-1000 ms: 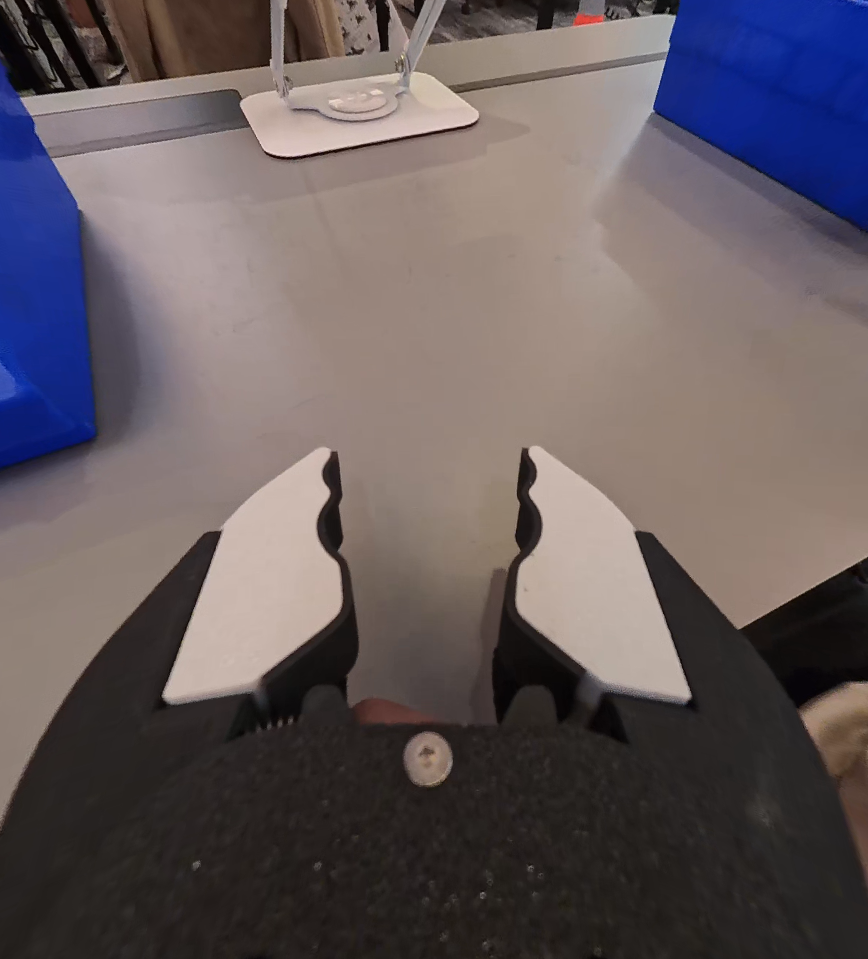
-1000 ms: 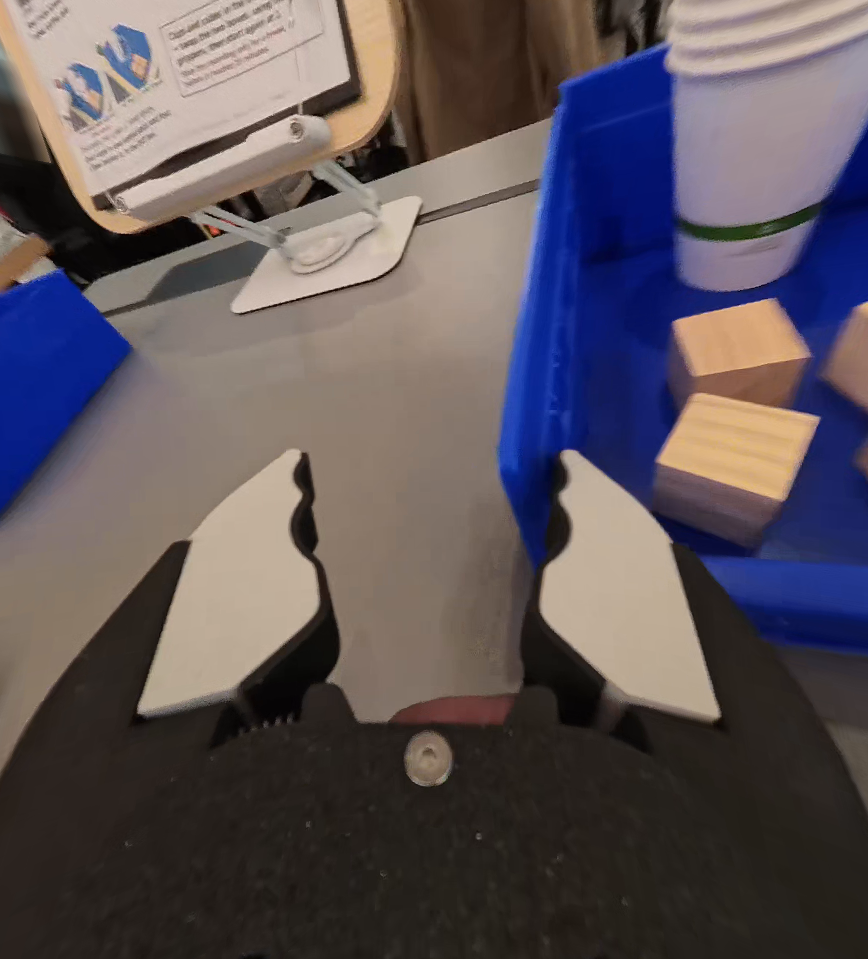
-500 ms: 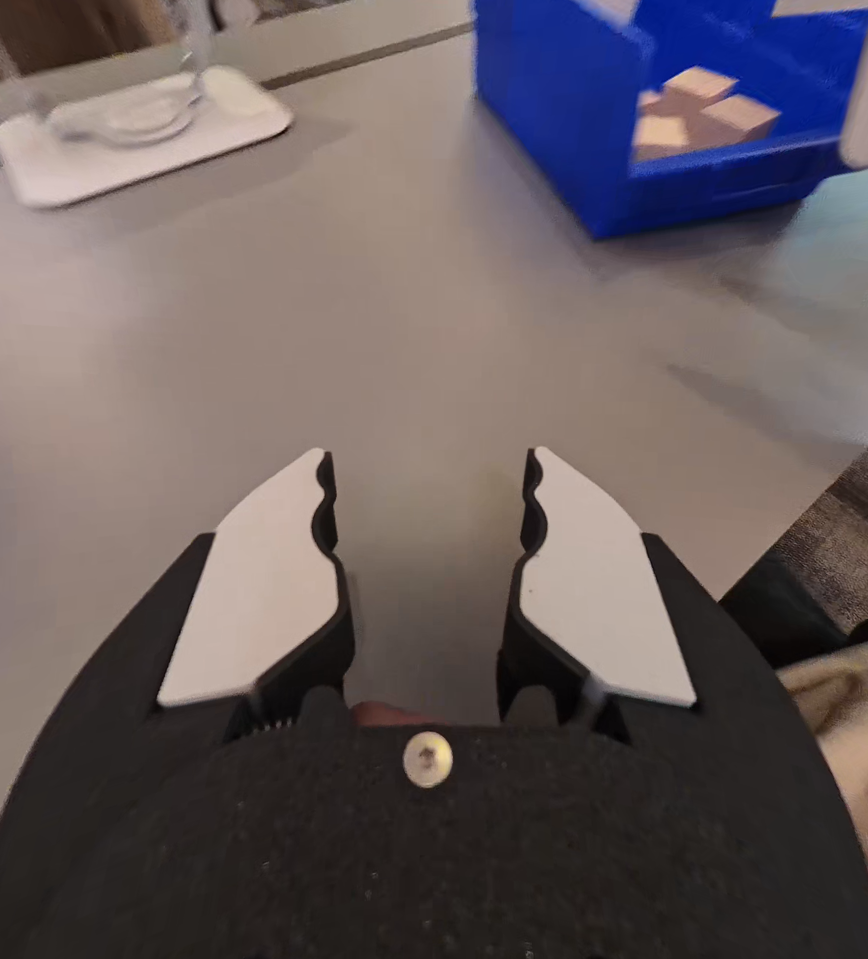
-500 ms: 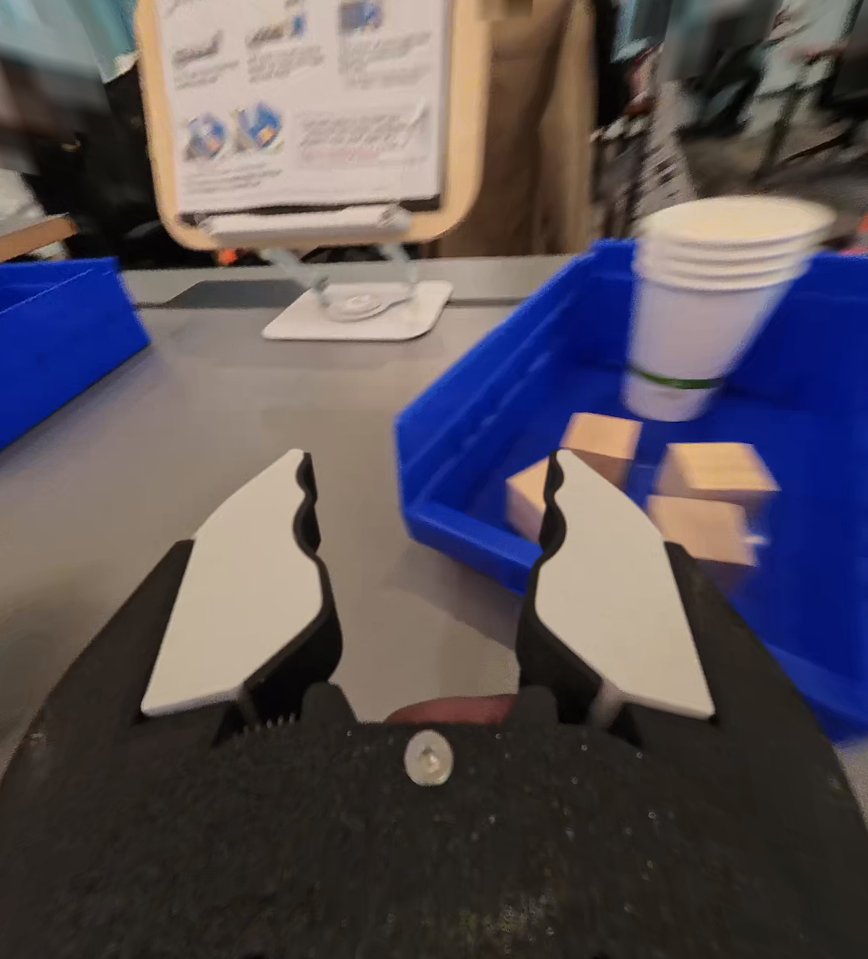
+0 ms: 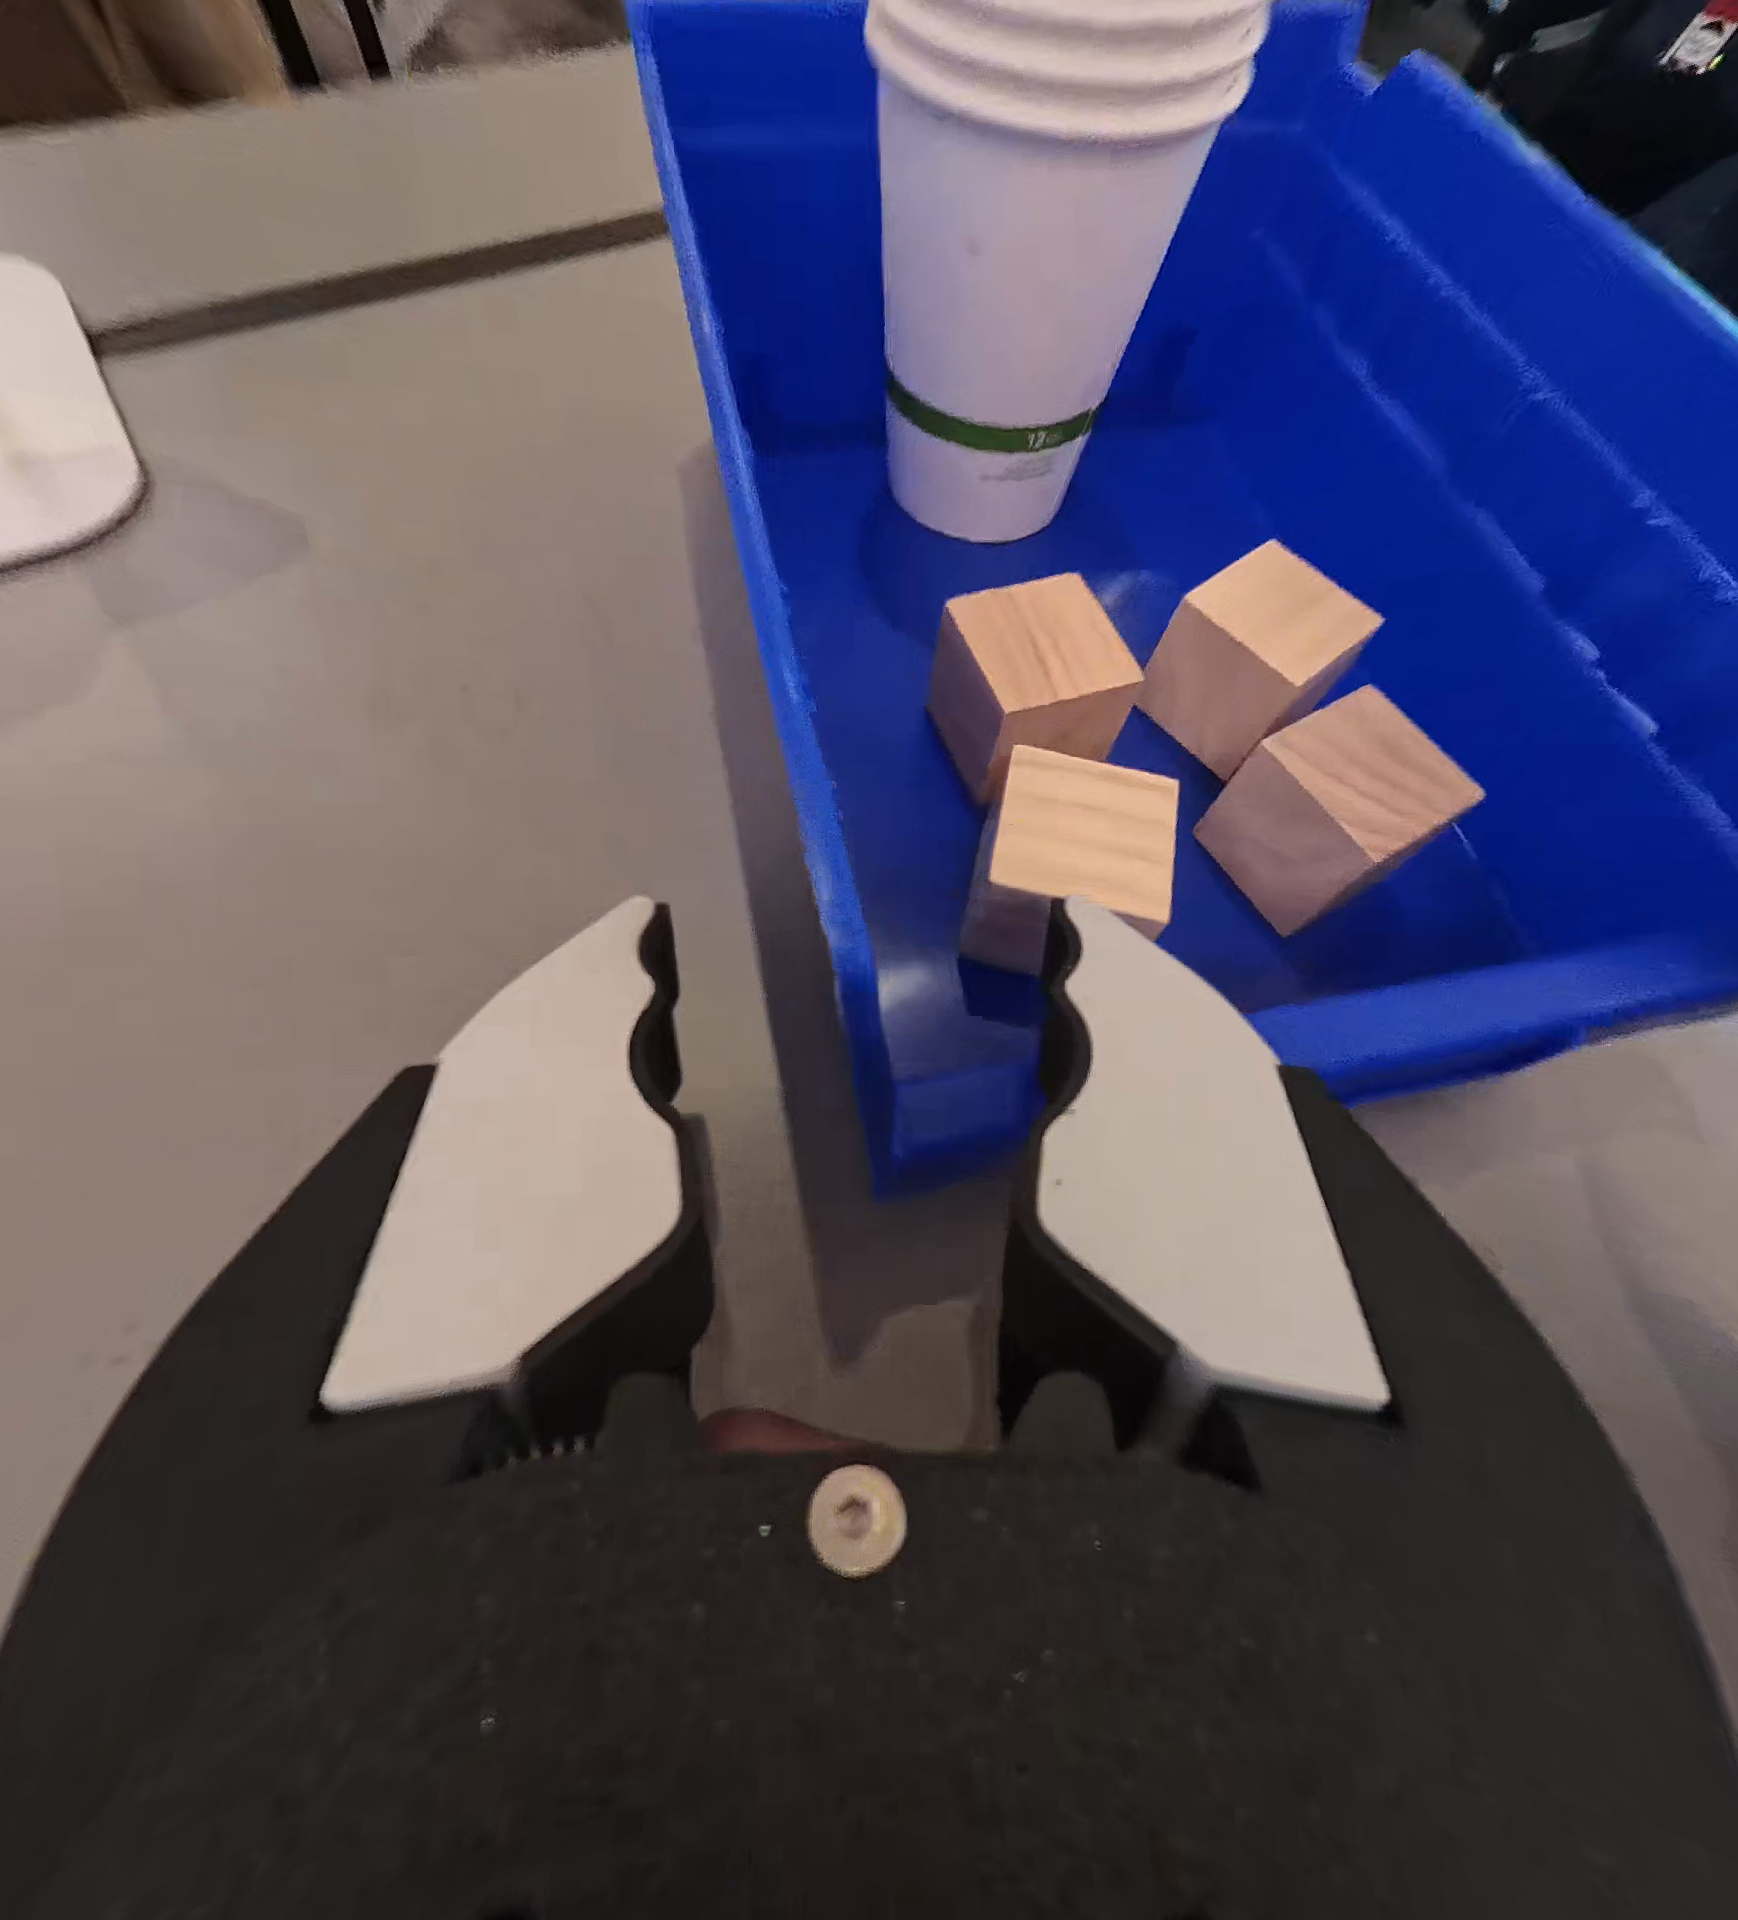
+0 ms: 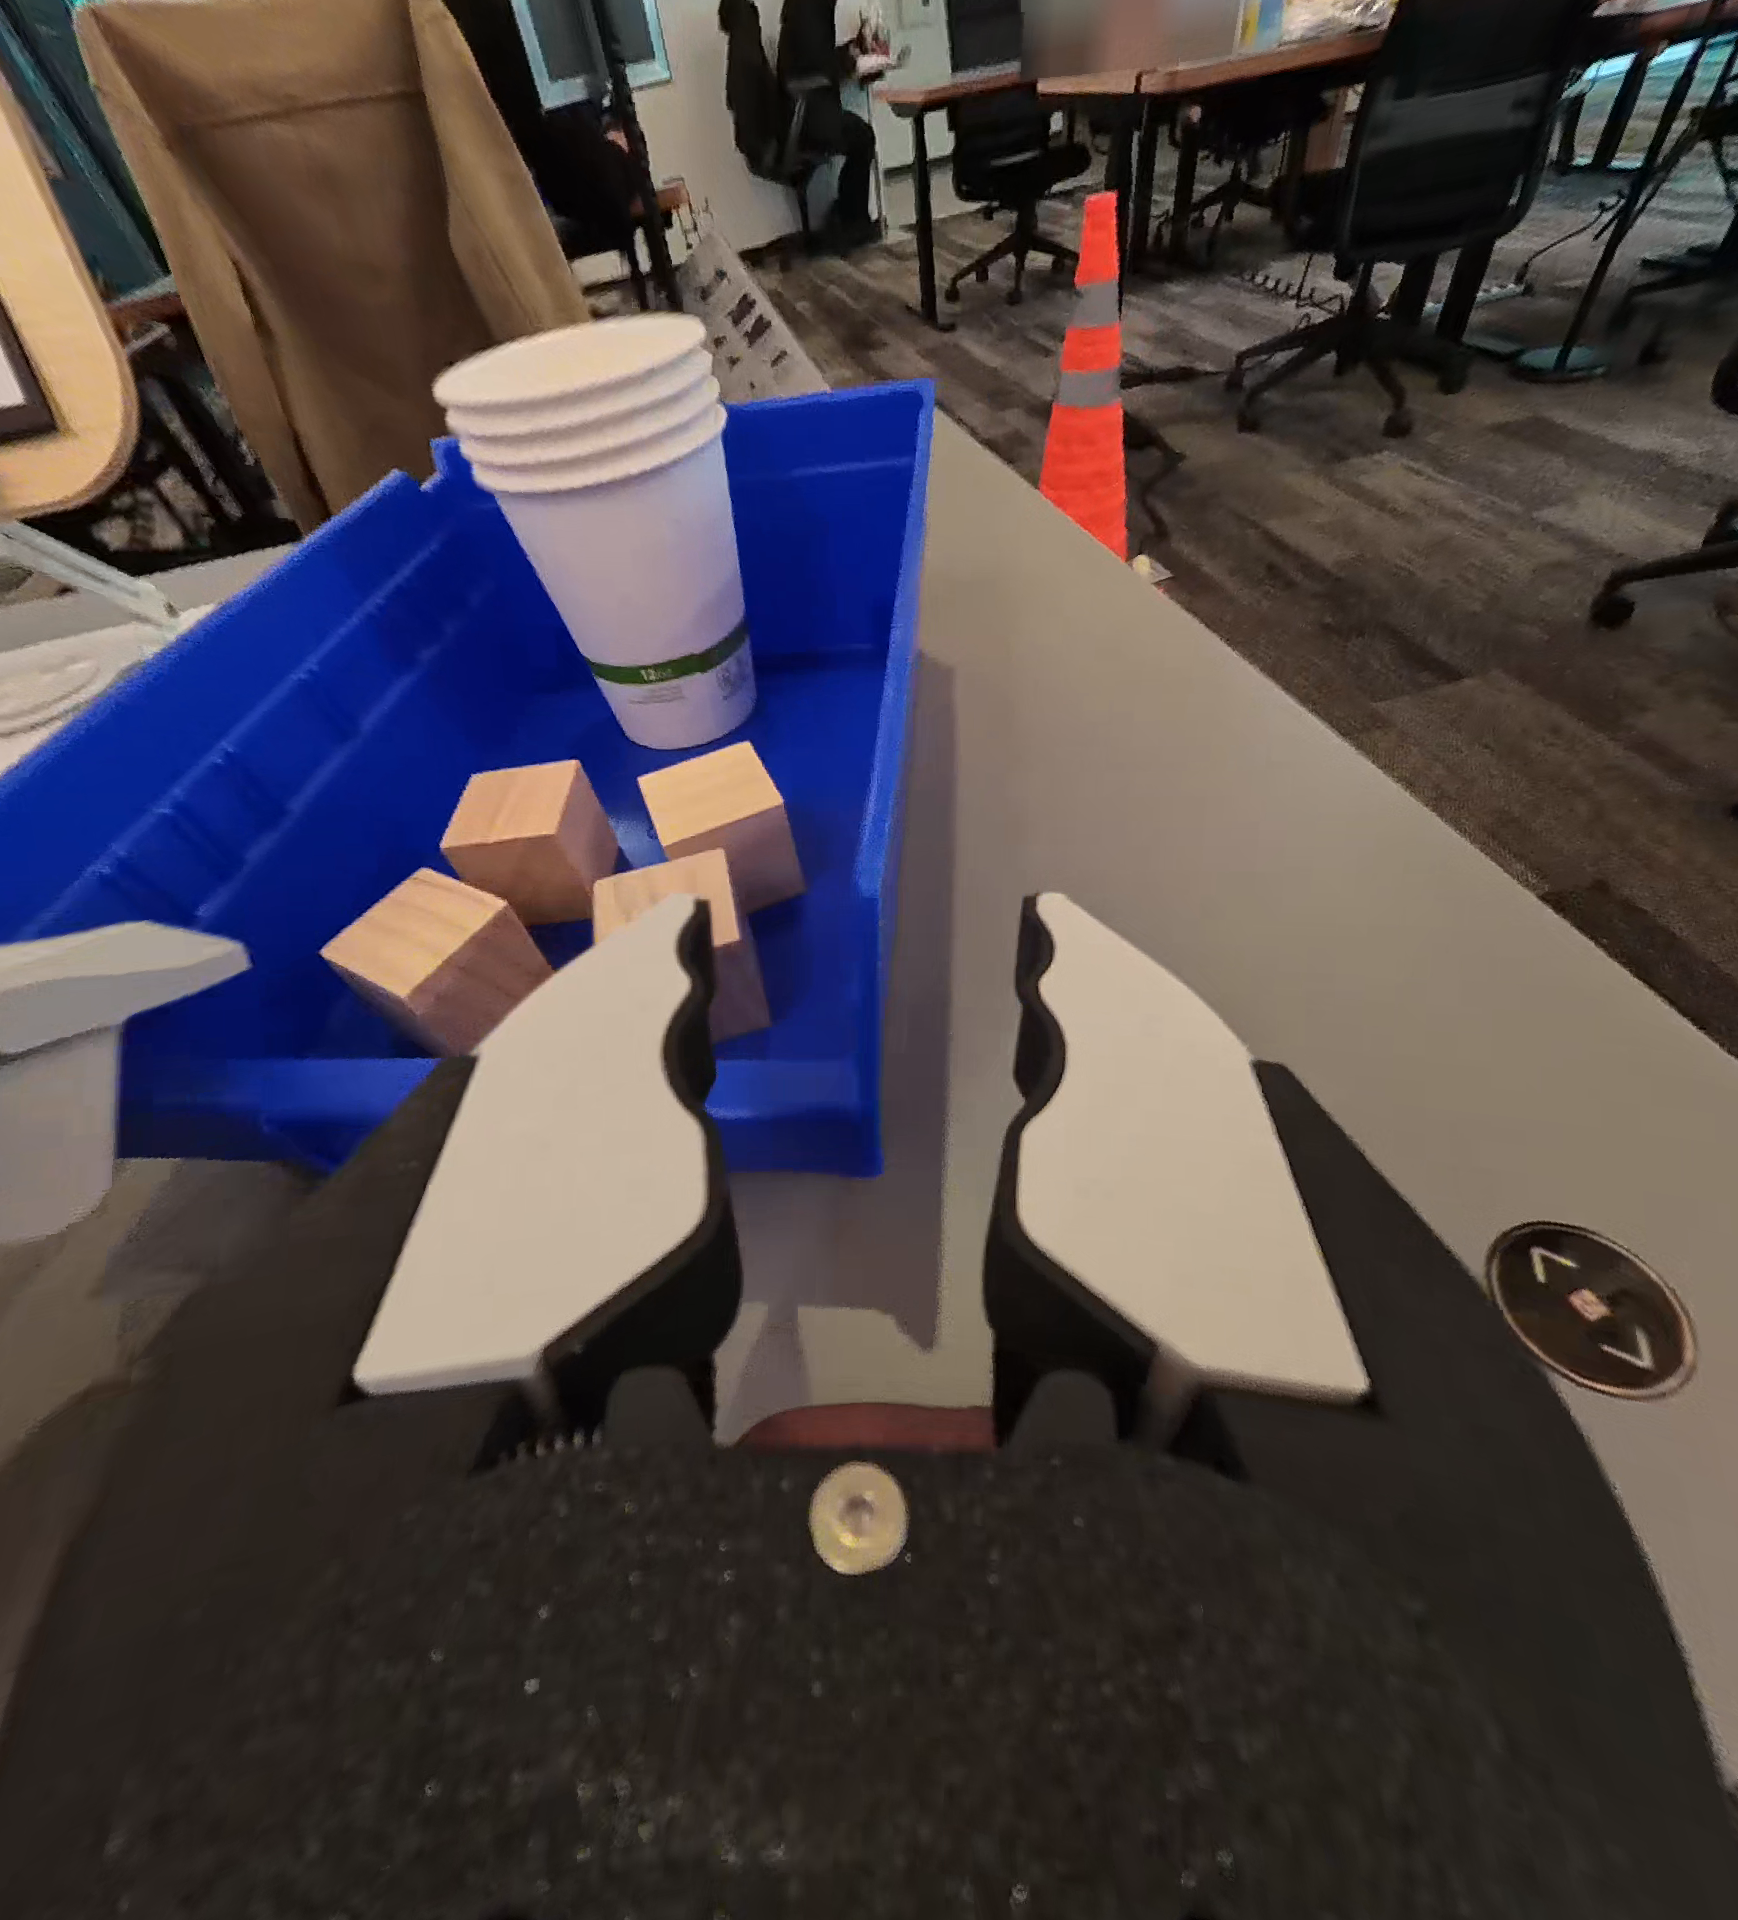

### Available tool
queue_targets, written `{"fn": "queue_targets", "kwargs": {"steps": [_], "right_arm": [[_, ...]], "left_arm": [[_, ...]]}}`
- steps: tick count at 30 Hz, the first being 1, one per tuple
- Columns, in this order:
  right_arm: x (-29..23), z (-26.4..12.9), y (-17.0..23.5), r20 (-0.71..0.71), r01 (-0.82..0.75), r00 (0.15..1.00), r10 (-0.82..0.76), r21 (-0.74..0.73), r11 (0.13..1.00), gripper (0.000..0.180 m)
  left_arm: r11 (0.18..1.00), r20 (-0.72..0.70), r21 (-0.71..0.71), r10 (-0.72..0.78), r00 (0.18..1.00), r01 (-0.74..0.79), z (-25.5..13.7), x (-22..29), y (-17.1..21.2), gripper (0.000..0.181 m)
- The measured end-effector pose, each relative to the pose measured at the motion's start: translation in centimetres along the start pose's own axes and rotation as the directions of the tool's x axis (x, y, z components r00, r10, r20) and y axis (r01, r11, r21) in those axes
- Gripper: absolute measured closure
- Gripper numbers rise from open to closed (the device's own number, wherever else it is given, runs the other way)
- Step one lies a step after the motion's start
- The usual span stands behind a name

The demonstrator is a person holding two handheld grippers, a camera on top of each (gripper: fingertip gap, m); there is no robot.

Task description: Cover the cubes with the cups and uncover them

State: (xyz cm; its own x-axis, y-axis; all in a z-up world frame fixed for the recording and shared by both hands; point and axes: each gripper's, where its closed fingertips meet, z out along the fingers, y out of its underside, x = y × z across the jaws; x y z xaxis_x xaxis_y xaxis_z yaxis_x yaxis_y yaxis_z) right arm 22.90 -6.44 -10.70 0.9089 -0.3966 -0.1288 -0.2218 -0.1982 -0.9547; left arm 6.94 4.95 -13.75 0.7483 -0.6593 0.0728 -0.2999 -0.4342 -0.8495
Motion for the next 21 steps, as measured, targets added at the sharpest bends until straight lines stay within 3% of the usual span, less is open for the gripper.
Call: {"fn": "queue_targets", "kwargs": {"steps": [1,4,5,6,8,13,21], "right_arm": [[-0.1,0.4,0.4,0.015,0.008,1.000,-0.008,-0.029,1.000,0.130],[-1.0,1.9,1.5,0.072,0.033,0.997,-0.025,-0.111,0.993,0.155],[-0.8,2.3,1.6,0.042,0.033,0.999,-0.028,-0.123,0.992,0.158],[-0.4,2.4,1.5,0.004,0.061,0.998,-0.060,-0.121,0.991,0.173],[-1.0,2.3,1.7,0.014,0.094,0.996,-0.093,-0.132,0.987,0.176],[-5.2,-0.1,2.9,0.082,0.139,0.988,-0.129,-0.127,0.982,0.176],[-18.0,-3.4,5.5,0.340,0.241,0.922,-0.187,-0.122,0.963,0.175]], "left_arm": [[0.999,-0.005,-0.018,-0.035,0.999,0.035,0.6,0.1,0.2,0.116],[0.994,-0.050,-0.032,-0.103,0.993,0.101,0.9,0.6,0.3,0.148],[0.993,-0.021,-0.037,-0.110,0.994,0.110,0.7,0.2,0.4,0.154],[0.995,0.008,-0.038,-0.094,0.996,0.094,0.5,-0.2,0.5,0.161],[0.996,0.059,-0.043,-0.079,0.995,0.082,-0.3,-0.9,0.9,0.174],[0.999,0.147,-0.035,-0.027,0.989,0.033,-4.6,-3.7,3.1,0.176],[0.998,0.323,-0.020,-0.051,0.945,0.061,-14.6,-13.1,8.3,0.176]]}}
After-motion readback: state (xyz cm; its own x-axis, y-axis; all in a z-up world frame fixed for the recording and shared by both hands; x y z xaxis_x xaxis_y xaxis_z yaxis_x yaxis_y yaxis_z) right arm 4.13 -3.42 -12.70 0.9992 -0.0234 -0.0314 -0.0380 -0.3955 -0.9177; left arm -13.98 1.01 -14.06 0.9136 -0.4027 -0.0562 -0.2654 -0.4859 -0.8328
